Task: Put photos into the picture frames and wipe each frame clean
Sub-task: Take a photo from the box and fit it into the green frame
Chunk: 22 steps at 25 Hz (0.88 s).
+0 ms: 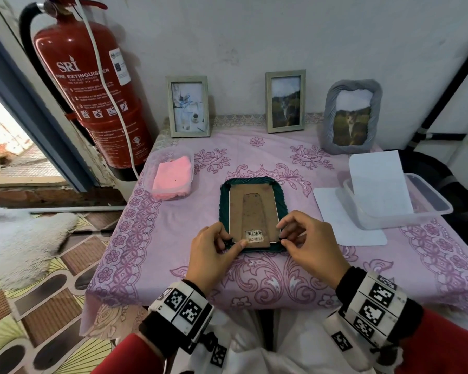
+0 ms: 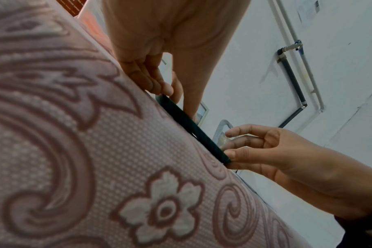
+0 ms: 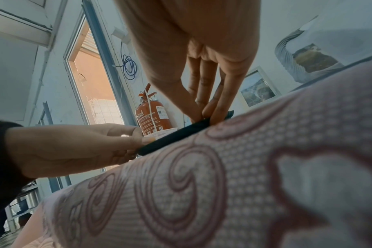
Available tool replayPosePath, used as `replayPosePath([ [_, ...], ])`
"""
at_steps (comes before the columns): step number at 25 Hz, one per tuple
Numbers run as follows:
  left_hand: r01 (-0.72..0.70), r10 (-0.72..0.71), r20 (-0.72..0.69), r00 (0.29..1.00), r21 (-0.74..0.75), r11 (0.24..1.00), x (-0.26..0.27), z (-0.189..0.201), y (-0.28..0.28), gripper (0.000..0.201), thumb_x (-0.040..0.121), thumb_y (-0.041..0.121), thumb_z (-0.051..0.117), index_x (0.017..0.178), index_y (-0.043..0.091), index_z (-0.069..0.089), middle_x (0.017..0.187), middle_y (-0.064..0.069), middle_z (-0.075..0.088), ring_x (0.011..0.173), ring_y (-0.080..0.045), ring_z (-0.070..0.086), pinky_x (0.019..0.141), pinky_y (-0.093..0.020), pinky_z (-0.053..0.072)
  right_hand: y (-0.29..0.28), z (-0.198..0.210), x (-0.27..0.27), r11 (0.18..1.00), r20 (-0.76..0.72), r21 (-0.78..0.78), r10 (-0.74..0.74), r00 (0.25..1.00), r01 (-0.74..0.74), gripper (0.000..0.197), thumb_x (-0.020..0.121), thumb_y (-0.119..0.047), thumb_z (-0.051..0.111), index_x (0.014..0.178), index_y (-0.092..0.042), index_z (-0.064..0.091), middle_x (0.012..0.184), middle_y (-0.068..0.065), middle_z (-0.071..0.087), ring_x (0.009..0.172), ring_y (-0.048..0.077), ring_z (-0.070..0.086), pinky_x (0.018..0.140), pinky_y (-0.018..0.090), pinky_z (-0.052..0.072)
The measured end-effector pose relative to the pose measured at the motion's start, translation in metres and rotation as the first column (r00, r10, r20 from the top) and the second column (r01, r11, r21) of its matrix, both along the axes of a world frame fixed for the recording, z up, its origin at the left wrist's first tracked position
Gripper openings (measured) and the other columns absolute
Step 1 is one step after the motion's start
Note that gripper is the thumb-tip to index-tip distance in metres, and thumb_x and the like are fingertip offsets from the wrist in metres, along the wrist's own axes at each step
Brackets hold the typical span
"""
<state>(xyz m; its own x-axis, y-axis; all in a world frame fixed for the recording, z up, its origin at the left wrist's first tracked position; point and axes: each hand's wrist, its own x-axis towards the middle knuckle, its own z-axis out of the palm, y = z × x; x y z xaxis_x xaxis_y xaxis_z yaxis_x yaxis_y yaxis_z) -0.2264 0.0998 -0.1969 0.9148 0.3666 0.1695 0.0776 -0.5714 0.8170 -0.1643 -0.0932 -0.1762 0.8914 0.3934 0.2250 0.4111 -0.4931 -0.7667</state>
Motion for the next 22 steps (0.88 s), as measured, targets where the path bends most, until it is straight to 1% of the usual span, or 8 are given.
replayPosePath([
  [3, 0.015, -0.015, -0.011, 1.000, 0.024, 1.000, 0.000, 0.000, 0.000, 0.035, 0.072, 0.028, 0.078, 0.065, 0.018, 0.046, 0.059, 0.005, 0.045, 0.061, -0.013, 0.042, 0.058, -0.023, 0.034, 0.001, 0.002, 0.000, 1.000, -0.006, -0.007, 0.014, 1.000, -0.014, 0.025, 0.072, 0.006, 0.068, 0.088, -0.013, 0.065, 0.074, 0.001, 0.068, 0.067, 0.011, 0.063, 0.061, 0.019, 0.053],
  [6, 0.013, -0.013, -0.028, 1.000, 0.017, 1.000, 0.001, 0.000, 0.002, 0.030, 0.074, 0.031, 0.077, 0.073, 0.012, 0.054, 0.059, 0.005, 0.046, 0.058, -0.010, 0.042, 0.054, -0.017, 0.034, -0.002, 0.007, 0.006, 0.998, -0.049, -0.038, 0.044, 0.998, -0.046, 0.028, 0.075, 0.008, 0.063, 0.094, -0.013, 0.067, 0.077, 0.002, 0.070, 0.069, 0.011, 0.064, 0.061, 0.011, 0.049],
  [9, 0.031, -0.037, -0.100, 0.994, -0.061, 0.998, 0.005, 0.006, 0.011, 0.030, 0.079, 0.037, 0.070, 0.088, 0.011, 0.058, 0.057, 0.006, 0.048, 0.049, -0.005, 0.043, 0.047, -0.012, 0.034, -0.006, 0.017, 0.023, 0.995, -0.195, -0.058, 0.068, 0.978, -0.080, 0.032, 0.079, 0.011, 0.053, 0.095, -0.011, 0.071, 0.080, 0.005, 0.073, 0.065, -0.005, 0.061, 0.060, 0.001, 0.042],
  [11, 0.007, -0.021, -0.135, 0.991, -0.109, 0.994, 0.011, 0.011, 0.019, 0.028, 0.085, 0.036, 0.064, 0.095, 0.011, 0.056, 0.058, 0.003, 0.053, 0.044, -0.004, 0.047, 0.044, -0.013, 0.037, -0.004, 0.025, 0.033, 0.995, -0.203, -0.072, 0.056, 0.978, -0.072, 0.029, 0.081, 0.008, 0.054, 0.094, -0.011, 0.073, 0.083, 0.005, 0.073, 0.063, -0.007, 0.059, 0.061, 0.002, 0.042],
  [14, -0.077, 0.068, -0.208, 0.976, -0.035, 0.996, 0.026, 0.014, 0.031, 0.027, 0.090, 0.032, 0.058, 0.103, 0.009, 0.060, 0.073, -0.004, 0.059, 0.065, -0.014, 0.055, 0.061, -0.024, 0.042, 0.007, 0.036, 0.041, 0.990, -0.153, -0.069, 0.109, 0.982, -0.120, 0.017, 0.085, -0.007, 0.062, 0.096, -0.014, 0.073, 0.090, -0.001, 0.071, 0.076, 0.004, 0.061, 0.065, 0.005, 0.043],
  [16, -0.075, 0.073, -0.266, 0.961, 0.003, 0.997, 0.032, 0.013, 0.033, 0.026, 0.090, 0.028, 0.058, 0.106, 0.008, 0.063, 0.077, -0.004, 0.060, 0.074, -0.017, 0.054, 0.070, -0.025, 0.042, 0.017, 0.039, 0.042, 0.972, -0.171, -0.101, 0.192, 0.967, -0.210, 0.016, 0.085, -0.012, 0.064, 0.098, -0.016, 0.073, 0.096, -0.003, 0.070, 0.083, 0.005, 0.061, 0.066, 0.004, 0.043],
  [20, -0.081, 0.066, -0.241, 0.968, -0.051, 0.995, 0.035, 0.009, 0.030, 0.017, 0.084, 0.012, 0.063, 0.100, 0.006, 0.066, 0.069, 0.000, 0.057, 0.064, -0.012, 0.052, 0.061, -0.021, 0.041, 0.035, 0.037, 0.043, 0.913, -0.179, -0.255, 0.279, 0.943, -0.319, 0.021, 0.083, -0.016, 0.068, 0.104, -0.014, 0.072, 0.097, -0.009, 0.061, 0.090, 0.003, 0.057, 0.075, 0.006, 0.041],
  [22, -0.103, 0.072, -0.208, 0.976, -0.144, 0.984, 0.034, 0.008, 0.028, 0.015, 0.084, 0.008, 0.061, 0.099, 0.005, 0.064, 0.079, -0.008, 0.063, 0.071, -0.020, 0.058, 0.066, -0.024, 0.047, 0.038, 0.036, 0.044, 0.897, -0.155, -0.304, 0.286, 0.946, -0.321, 0.023, 0.084, -0.017, 0.067, 0.107, -0.015, 0.070, 0.102, -0.006, 0.057, 0.101, 0.009, 0.055, 0.082, 0.010, 0.039],
])
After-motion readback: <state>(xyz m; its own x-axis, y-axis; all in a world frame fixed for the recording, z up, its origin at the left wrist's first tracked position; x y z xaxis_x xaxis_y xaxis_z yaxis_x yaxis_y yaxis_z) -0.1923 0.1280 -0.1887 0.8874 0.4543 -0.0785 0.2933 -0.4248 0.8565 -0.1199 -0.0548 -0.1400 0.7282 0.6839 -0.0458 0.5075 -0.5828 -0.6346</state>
